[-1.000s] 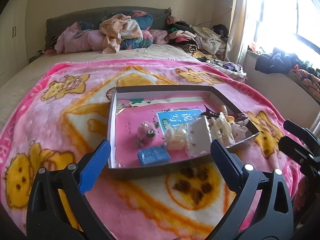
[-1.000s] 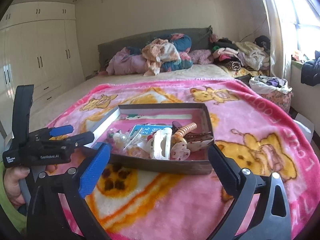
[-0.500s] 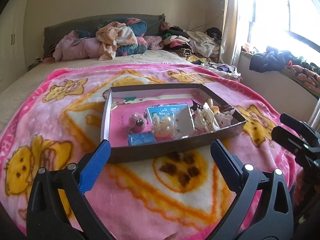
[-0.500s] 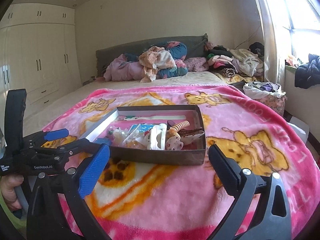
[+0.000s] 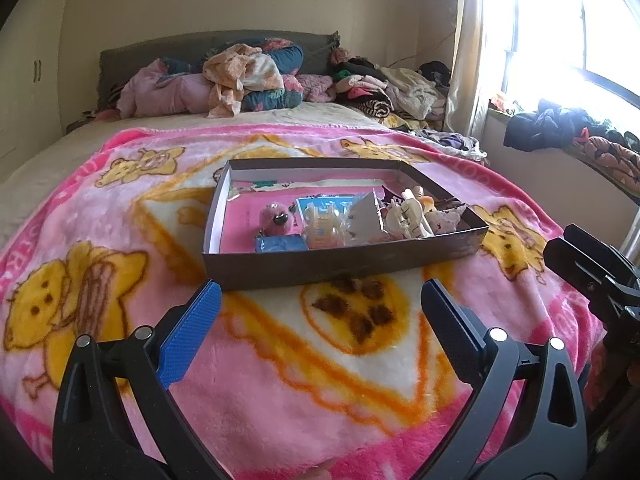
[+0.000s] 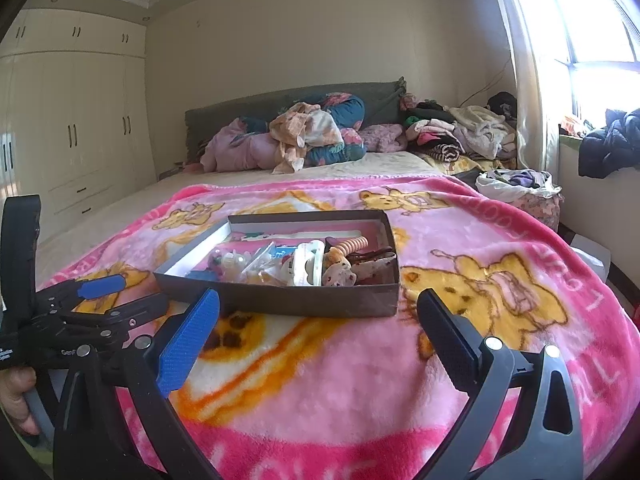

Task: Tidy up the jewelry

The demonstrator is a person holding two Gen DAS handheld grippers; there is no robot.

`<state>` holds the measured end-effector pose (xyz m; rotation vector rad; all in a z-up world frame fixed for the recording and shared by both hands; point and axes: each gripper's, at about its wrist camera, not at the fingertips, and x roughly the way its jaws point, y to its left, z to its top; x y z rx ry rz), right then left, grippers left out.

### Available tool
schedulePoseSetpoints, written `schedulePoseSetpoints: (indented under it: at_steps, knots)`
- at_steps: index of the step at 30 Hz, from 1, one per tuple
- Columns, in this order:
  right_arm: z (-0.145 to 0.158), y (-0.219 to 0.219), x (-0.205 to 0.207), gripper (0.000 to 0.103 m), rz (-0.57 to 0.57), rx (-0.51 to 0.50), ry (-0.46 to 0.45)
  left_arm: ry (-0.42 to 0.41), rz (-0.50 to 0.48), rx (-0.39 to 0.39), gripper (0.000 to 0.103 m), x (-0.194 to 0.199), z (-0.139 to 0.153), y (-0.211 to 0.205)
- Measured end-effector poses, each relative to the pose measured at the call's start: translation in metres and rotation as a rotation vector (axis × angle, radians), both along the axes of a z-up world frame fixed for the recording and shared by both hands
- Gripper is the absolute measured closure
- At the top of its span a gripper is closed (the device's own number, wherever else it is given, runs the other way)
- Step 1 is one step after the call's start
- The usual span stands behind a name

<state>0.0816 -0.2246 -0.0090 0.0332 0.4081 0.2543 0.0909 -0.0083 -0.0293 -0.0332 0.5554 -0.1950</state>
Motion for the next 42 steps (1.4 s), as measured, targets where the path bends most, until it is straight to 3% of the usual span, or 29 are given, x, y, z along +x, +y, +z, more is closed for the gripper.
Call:
schedulePoseSetpoints:
  at_steps: [13, 18, 42]
  knots:
    - [-0.006, -0.001, -0.014, 0.006, -0.036, -0.033, -0.131, -0.118, 0.064, 0.013, 0.012, -0.015, 0.007, -0.002]
    - [-0.016, 0.001, -0.01, 0.006, -0.026, -0.03, -0.096, -0.129, 0.072, 0.018, 0.012, -0.016, 0.007, -0.004]
    - [-0.019, 0.002, -0.017, 0.006, -0.027, -0.024, -0.107, -0.128, 0.074, 0.017, 0.011, -0.015, 0.005, -0.004]
